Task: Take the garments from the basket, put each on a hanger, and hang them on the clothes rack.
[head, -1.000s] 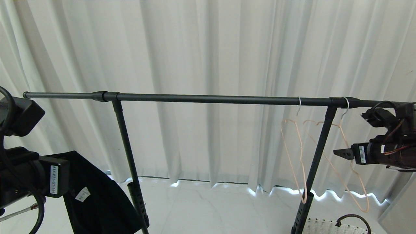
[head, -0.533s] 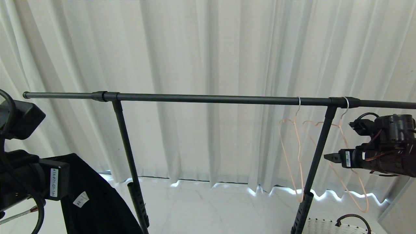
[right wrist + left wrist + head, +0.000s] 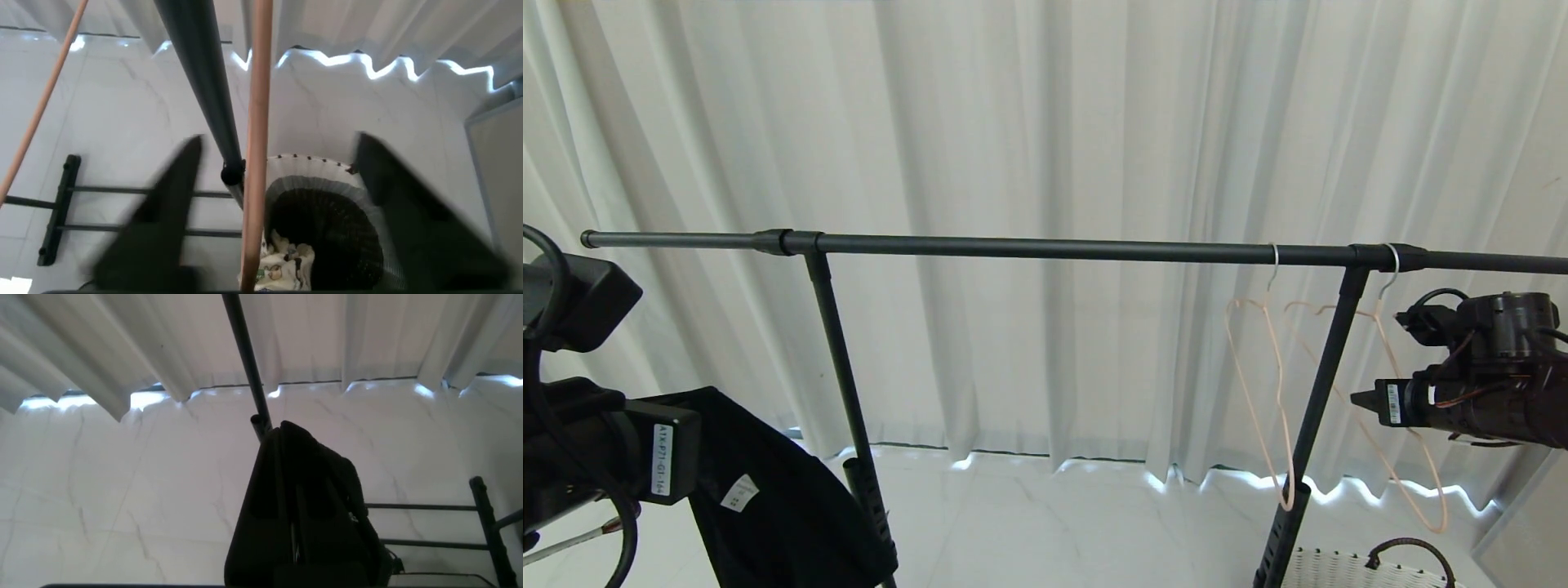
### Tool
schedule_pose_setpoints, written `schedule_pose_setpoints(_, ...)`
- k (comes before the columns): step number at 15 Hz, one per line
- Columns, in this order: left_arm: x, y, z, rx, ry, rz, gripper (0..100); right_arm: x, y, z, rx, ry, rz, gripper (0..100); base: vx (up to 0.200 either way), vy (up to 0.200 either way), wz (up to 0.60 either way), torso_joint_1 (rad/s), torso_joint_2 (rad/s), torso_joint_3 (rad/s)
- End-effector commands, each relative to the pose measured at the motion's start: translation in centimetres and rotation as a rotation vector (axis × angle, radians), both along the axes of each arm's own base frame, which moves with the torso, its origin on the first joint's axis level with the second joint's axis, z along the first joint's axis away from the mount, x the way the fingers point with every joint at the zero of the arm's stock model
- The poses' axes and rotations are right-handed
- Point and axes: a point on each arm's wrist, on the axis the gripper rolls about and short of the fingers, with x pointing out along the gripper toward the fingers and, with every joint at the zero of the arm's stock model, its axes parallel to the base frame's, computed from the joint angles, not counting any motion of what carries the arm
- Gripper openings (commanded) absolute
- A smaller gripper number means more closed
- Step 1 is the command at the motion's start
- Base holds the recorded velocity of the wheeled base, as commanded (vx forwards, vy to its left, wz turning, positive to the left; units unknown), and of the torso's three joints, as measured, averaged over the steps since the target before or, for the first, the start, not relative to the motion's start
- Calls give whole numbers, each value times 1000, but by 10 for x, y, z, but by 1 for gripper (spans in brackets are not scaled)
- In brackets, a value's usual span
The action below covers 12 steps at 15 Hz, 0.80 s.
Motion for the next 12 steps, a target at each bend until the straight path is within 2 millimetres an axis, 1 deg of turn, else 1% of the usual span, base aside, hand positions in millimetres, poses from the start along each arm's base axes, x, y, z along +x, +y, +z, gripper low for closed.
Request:
schedule_pose_setpoints(1,0,0,0,0,-1,0,0,0,0,1,0,-3,1,0,0,0,0,0,0,0)
schedule_pose_setpoints(6,-1,0,0,-1,-2,0,0,-5,0,11,2,-37,0,0,0,0,0,0,0,0)
schedule_pose_setpoints(8,-1,0,-1,1,2,0,0,-10,0,19,4,-65,-2,0,0,0,0,0,0,0)
schedule_pose_setpoints(10,-3,1,0,-2,-7,0,0,-20,-1,30,9,-100,-3,0,0,0,0,0,0,0)
schedule_pose_setpoints(11,-4,2,0,-3,-8,2,0,-25,0,31,9,-104,-1,0,0,0,0,0,0,0)
schedule_pose_setpoints(12,-4,2,0,-3,-10,2,0,-36,-1,33,8,-117,-2,0,0,0,0,0,0,0)
